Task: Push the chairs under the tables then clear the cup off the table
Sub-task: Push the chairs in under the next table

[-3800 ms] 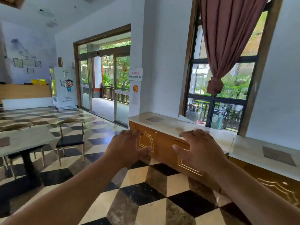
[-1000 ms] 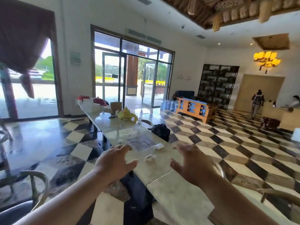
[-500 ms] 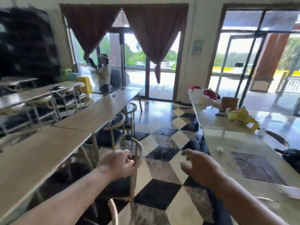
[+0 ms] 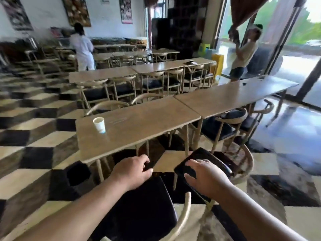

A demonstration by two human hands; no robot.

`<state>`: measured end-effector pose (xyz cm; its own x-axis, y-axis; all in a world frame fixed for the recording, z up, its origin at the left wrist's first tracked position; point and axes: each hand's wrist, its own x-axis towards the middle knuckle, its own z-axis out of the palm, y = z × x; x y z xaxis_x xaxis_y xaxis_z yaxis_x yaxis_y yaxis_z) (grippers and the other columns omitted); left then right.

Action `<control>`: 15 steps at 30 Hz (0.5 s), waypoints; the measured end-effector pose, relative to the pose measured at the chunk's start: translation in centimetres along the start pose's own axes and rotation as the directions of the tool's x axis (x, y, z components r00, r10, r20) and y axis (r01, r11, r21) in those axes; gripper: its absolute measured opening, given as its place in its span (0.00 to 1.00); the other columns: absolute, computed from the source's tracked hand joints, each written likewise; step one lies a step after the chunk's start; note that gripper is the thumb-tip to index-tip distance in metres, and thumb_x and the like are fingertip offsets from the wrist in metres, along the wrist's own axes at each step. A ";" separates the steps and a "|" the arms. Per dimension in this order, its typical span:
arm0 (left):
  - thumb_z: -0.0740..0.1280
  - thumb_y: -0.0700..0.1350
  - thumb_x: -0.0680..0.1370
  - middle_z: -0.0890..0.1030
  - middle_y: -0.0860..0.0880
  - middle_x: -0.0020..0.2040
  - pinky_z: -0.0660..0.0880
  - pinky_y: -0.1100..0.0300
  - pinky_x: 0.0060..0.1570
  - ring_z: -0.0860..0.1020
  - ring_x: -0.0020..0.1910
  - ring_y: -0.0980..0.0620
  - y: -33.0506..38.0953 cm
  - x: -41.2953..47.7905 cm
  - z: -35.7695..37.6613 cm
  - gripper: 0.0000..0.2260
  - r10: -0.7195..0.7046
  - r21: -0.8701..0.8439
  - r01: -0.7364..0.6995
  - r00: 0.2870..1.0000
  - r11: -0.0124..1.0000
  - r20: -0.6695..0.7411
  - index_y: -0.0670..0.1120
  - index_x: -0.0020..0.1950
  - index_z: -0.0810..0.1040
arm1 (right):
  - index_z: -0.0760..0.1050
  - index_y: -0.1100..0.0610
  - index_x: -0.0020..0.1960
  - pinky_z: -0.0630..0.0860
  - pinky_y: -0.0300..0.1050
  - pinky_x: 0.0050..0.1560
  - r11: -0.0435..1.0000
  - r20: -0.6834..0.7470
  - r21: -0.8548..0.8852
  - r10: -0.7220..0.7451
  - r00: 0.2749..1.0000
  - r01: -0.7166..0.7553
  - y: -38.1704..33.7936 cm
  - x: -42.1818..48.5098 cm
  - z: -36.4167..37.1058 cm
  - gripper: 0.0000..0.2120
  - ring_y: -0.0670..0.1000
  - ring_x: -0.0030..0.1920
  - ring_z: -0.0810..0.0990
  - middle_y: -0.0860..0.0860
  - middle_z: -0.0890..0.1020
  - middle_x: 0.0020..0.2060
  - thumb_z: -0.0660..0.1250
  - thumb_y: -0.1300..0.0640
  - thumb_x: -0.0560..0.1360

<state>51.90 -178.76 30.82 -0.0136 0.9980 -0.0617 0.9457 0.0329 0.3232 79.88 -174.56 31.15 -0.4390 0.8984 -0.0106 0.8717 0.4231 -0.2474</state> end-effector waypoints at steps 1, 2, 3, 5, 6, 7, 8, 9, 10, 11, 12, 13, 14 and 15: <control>0.64 0.67 0.78 0.81 0.60 0.52 0.75 0.55 0.45 0.80 0.51 0.55 -1.7 0.2 1.0 0.18 -0.036 -0.023 0.036 0.999 0.999 0.000 0.60 0.63 0.75 | 0.76 0.46 0.67 0.78 0.52 0.57 1.000 0.036 -0.002 -0.008 0.999 0.008 -0.3 1.4 1.1 0.24 0.52 0.63 0.78 0.46 0.83 0.57 0.61 0.35 0.78; 0.63 0.67 0.77 0.81 0.60 0.51 0.75 0.56 0.44 0.80 0.50 0.55 -3.3 0.5 2.3 0.18 -0.066 -0.043 0.066 0.998 0.997 -0.001 0.61 0.62 0.75 | 0.77 0.46 0.66 0.78 0.52 0.57 1.000 0.072 0.003 -0.010 0.997 0.010 -0.4 2.6 2.4 0.24 0.52 0.63 0.77 0.45 0.82 0.57 0.60 0.34 0.77; 0.63 0.67 0.77 0.81 0.60 0.51 0.73 0.58 0.43 0.80 0.50 0.56 -4.7 0.7 3.9 0.17 -0.097 -0.062 0.097 0.995 0.993 0.007 0.60 0.61 0.75 | 0.76 0.46 0.66 0.78 0.51 0.58 1.000 0.115 0.006 -0.007 0.993 0.006 -0.7 3.7 3.8 0.24 0.52 0.63 0.77 0.45 0.82 0.58 0.60 0.34 0.77; 0.65 0.64 0.79 0.82 0.59 0.55 0.70 0.61 0.42 0.80 0.52 0.57 -7.0 1.1 7.4 0.17 -0.153 -0.102 0.157 0.987 0.982 0.048 0.59 0.63 0.76 | 0.75 0.45 0.70 0.77 0.50 0.61 0.999 0.208 -0.020 -0.030 0.978 0.034 -0.8 5.4 6.9 0.24 0.51 0.65 0.76 0.45 0.82 0.61 0.61 0.35 0.79; 0.65 0.63 0.80 0.81 0.58 0.57 0.70 0.60 0.42 0.79 0.54 0.57 -7.9 1.2 9.4 0.17 -0.182 -0.119 0.192 0.979 0.974 0.088 0.58 0.65 0.76 | 0.74 0.46 0.71 0.76 0.50 0.62 0.997 0.253 -0.038 -0.051 0.966 0.063 -0.6 6.2 8.5 0.25 0.51 0.67 0.75 0.45 0.82 0.62 0.62 0.36 0.79; 0.65 0.62 0.80 0.81 0.58 0.59 0.70 0.59 0.44 0.79 0.56 0.56 -8.6 1.3 11.4 0.17 -0.208 -0.132 0.225 0.969 0.965 0.132 0.57 0.66 0.75 | 0.74 0.46 0.72 0.75 0.50 0.63 0.994 0.310 -0.057 -0.067 0.948 0.088 -0.5 6.9 10.1 0.25 0.51 0.67 0.75 0.46 0.82 0.63 0.62 0.37 0.79; 0.65 0.61 0.81 0.81 0.57 0.61 0.71 0.57 0.45 0.79 0.57 0.54 -9.2 1.2 13.2 0.17 -0.229 -0.129 0.252 0.958 0.959 0.174 0.56 0.67 0.74 | 0.74 0.47 0.72 0.74 0.50 0.64 0.991 0.358 -0.070 -0.081 0.930 0.113 -0.3 7.5 11.7 0.24 0.52 0.68 0.74 0.47 0.82 0.63 0.63 0.38 0.79; 0.64 0.60 0.81 0.80 0.57 0.63 0.71 0.57 0.45 0.79 0.57 0.54 -9.8 1.1 15.2 0.17 -0.251 -0.127 0.282 0.944 0.951 0.215 0.56 0.68 0.73 | 0.73 0.47 0.72 0.74 0.51 0.64 0.989 0.400 -0.073 -0.092 0.912 0.132 0.0 8.0 13.5 0.24 0.53 0.68 0.74 0.47 0.82 0.64 0.63 0.39 0.80; 0.64 0.60 0.81 0.80 0.57 0.63 0.71 0.57 0.44 0.79 0.56 0.54 -10.4 0.9 17.1 0.18 -0.275 -0.127 0.315 0.926 0.941 0.258 0.56 0.69 0.73 | 0.73 0.47 0.73 0.74 0.52 0.63 0.988 0.441 -0.066 -0.095 0.892 0.137 0.5 8.5 15.6 0.24 0.53 0.68 0.74 0.47 0.81 0.64 0.63 0.39 0.80; 0.64 0.60 0.81 0.80 0.56 0.64 0.71 0.57 0.43 0.79 0.53 0.54 -10.8 0.5 19.0 0.18 -0.298 -0.129 0.348 0.905 0.929 0.303 0.56 0.69 0.73 | 0.73 0.47 0.73 0.75 0.52 0.62 0.990 0.485 -0.050 -0.091 0.870 0.131 0.8 8.7 17.7 0.24 0.53 0.67 0.75 0.46 0.81 0.64 0.64 0.39 0.80; 0.64 0.60 0.81 0.80 0.56 0.64 0.72 0.58 0.42 0.78 0.50 0.55 -11.3 0.0 21.0 0.18 -0.314 -0.126 0.375 0.885 0.918 0.344 0.56 0.69 0.73 | 0.73 0.47 0.72 0.76 0.53 0.61 0.992 0.532 -0.034 -0.085 0.843 0.122 1.2 8.7 19.8 0.24 0.53 0.66 0.75 0.46 0.81 0.63 0.63 0.39 0.80; 0.64 0.61 0.81 0.80 0.57 0.65 0.72 0.58 0.41 0.76 0.48 0.56 -11.7 -0.7 22.8 0.19 -0.330 -0.126 0.403 0.862 0.906 0.384 0.57 0.69 0.72 | 0.73 0.46 0.72 0.76 0.53 0.61 0.992 0.580 -0.019 -0.091 0.810 0.125 1.5 8.6 22.0 0.24 0.54 0.66 0.76 0.46 0.80 0.63 0.63 0.37 0.80; 0.66 0.63 0.80 0.80 0.57 0.66 0.73 0.58 0.42 0.76 0.48 0.57 -12.0 -1.5 24.5 0.21 -0.345 -0.125 0.436 0.830 0.891 0.438 0.57 0.70 0.72 | 0.72 0.45 0.73 0.77 0.53 0.61 0.990 0.631 0.003 -0.111 0.767 0.141 1.9 8.4 23.9 0.25 0.54 0.66 0.76 0.46 0.80 0.63 0.63 0.36 0.79; 0.67 0.65 0.78 0.79 0.58 0.67 0.74 0.58 0.43 0.76 0.49 0.57 -12.2 -2.4 26.0 0.24 -0.353 -0.123 0.466 0.793 0.876 0.496 0.58 0.71 0.71 | 0.71 0.45 0.74 0.77 0.53 0.62 0.985 0.684 0.019 -0.138 0.716 0.171 2.2 8.1 25.7 0.27 0.53 0.67 0.76 0.47 0.79 0.64 0.63 0.34 0.79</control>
<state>48.83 -182.92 2.47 -0.1831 0.7532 -0.6318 0.7822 0.5009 0.3704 72.62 -169.35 5.65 -0.5837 0.5046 -0.6361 0.7792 0.5684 -0.2642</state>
